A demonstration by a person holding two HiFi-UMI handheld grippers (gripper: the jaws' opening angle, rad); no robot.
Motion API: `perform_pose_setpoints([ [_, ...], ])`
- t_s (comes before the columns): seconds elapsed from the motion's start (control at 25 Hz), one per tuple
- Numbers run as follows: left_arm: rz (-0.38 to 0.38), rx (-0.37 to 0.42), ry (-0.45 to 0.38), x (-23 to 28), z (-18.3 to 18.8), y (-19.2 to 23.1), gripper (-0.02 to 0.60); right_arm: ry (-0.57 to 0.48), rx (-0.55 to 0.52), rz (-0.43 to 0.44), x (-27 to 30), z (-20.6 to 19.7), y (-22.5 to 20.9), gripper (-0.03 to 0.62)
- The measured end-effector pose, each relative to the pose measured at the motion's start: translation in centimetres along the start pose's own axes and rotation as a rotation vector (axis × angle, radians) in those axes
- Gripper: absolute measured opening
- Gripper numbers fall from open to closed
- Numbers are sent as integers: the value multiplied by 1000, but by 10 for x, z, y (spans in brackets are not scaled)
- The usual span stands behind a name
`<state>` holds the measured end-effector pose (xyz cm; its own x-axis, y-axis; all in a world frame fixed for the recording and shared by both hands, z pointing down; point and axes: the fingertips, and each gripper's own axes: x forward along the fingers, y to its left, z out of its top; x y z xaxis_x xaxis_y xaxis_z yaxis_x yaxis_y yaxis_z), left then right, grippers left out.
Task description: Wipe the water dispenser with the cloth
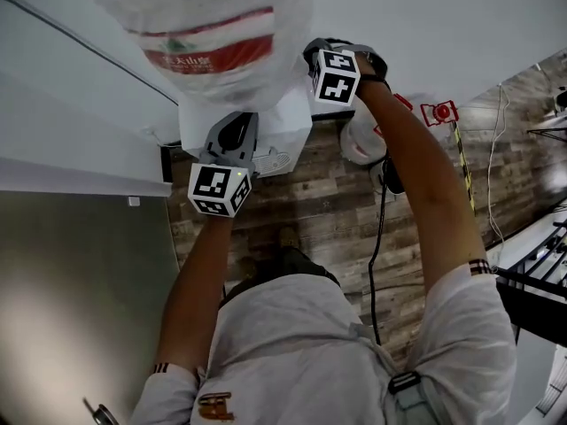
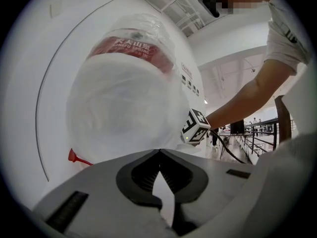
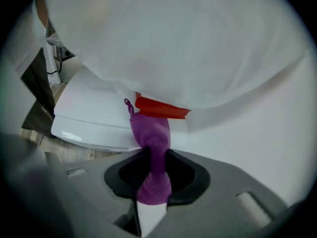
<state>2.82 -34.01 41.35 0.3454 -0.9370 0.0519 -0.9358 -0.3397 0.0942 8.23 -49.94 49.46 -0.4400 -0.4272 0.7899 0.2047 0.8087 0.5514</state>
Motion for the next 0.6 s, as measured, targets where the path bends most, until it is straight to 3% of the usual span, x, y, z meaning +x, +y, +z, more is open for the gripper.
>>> perform_pose_setpoints([
  [0.28, -1, -1, -9, 6, 0, -16, -2, -9, -7, -28, 15, -4, -28, 100],
  [0.6, 27, 27, 4, 3, 6, -8, -2, -3, -1, -70, 42, -12, -57, 98],
])
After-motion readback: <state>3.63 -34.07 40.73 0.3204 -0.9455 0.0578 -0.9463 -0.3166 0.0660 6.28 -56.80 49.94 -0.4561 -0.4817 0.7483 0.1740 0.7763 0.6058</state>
